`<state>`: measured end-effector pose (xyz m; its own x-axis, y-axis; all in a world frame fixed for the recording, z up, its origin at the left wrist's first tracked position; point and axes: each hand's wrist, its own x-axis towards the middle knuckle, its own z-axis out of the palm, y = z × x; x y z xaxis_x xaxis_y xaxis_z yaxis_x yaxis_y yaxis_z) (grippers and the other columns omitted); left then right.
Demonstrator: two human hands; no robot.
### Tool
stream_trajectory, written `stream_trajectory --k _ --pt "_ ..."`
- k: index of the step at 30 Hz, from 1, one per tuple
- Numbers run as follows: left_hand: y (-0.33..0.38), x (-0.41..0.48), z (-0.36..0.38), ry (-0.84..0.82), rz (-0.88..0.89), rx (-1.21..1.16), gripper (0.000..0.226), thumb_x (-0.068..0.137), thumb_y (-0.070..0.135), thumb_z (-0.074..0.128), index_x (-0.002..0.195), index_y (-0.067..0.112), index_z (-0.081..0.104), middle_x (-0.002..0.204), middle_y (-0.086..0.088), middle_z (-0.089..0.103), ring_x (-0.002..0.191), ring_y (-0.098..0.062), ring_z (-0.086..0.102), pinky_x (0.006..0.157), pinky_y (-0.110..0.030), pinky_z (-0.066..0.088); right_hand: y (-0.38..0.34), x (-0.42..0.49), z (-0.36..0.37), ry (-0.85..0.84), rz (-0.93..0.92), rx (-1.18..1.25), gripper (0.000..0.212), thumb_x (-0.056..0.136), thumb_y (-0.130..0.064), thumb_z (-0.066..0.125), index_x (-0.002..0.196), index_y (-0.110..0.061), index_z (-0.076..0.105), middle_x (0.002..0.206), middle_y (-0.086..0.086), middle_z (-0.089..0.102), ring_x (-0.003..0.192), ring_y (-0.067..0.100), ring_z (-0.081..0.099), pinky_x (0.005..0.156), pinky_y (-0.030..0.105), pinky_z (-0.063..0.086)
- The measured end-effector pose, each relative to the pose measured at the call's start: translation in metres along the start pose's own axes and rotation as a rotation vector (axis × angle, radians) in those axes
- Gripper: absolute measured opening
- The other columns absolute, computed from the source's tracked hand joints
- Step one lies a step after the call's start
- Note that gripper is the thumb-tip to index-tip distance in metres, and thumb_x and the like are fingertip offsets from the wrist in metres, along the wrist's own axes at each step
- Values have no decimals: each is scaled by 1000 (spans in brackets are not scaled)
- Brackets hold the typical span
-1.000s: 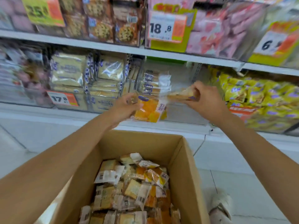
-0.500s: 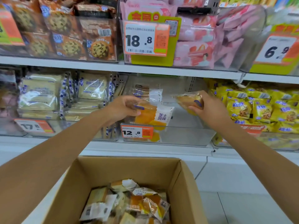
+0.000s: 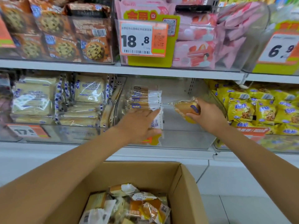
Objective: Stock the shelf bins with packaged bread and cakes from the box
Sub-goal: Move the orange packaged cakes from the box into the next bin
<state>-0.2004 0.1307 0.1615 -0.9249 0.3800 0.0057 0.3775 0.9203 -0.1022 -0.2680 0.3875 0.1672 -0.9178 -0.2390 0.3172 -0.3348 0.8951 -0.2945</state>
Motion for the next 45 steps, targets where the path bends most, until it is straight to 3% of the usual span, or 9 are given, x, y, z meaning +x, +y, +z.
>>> stream_trajectory --k 7,11,17,24,32,35,40,42,45 --pt "28 5 4 -119 20 99 98 83 83 26 157 26 -4 166 -4 -3 152 -26 -1 121 -44 2 -1 7 7 -63 -4 -2 35 85 -38 72 87 -20 42 69 -7 45 73 26 52 61 33 37" --pt "-3 1 -1 -144 -91 -128 98 85 80 30 157 24 -8 165 5 -12 152 -19 -8 121 -43 2 2 12 9 -101 27 16 39 80 -38 76 95 -21 44 78 -2 53 77 27 54 63 33 41" --pt "18 -3 5 -241 -66 88 106 77 89 20 155 26 -14 163 -6 -19 150 -31 -17 120 -55 -5 1 17 15 -180 57 103 33 81 -32 76 93 -20 47 80 0 56 77 25 58 62 34 44" --pt "2 18 -13 -157 -144 -421 84 83 78 10 155 38 -9 165 1 -11 151 -19 -14 122 -49 -1 -2 22 27 -306 166 259 25 86 -17 60 104 -12 43 82 11 56 68 28 55 56 38 42" --pt "-50 112 15 -221 -260 -257 74 91 75 10 155 42 -4 165 1 -12 151 -23 -14 121 -54 -1 7 78 22 -288 133 132 25 79 -2 61 69 -18 43 68 1 44 66 21 45 52 29 30" --pt "-53 107 28 -174 -248 -263 73 88 77 6 154 46 -6 164 4 -14 151 -18 -17 120 -50 -9 7 115 26 -242 67 -52 17 84 -9 59 97 -20 64 96 1 63 95 25 59 66 25 38" --pt "-53 104 29 -157 -241 -263 73 86 77 4 152 48 -10 163 5 -19 149 -15 -22 120 -48 -12 21 152 80 -176 48 -164 62 83 -34 68 140 -32 43 134 0 53 125 25 49 97 33 37" --pt "-52 103 28 -168 -238 -250 72 86 76 3 151 48 -12 163 6 -20 149 -15 -23 120 -49 -12 29 150 102 -108 57 -178 76 78 -35 74 145 -28 37 137 5 45 128 27 43 104 38 34" --pt "-51 103 29 -170 -233 -225 72 87 76 3 151 47 -14 163 6 -21 148 -16 -23 120 -50 -12 32 152 113 100 -25 -113 63 79 -23 75 136 -19 49 134 10 44 124 30 40 102 37 37"
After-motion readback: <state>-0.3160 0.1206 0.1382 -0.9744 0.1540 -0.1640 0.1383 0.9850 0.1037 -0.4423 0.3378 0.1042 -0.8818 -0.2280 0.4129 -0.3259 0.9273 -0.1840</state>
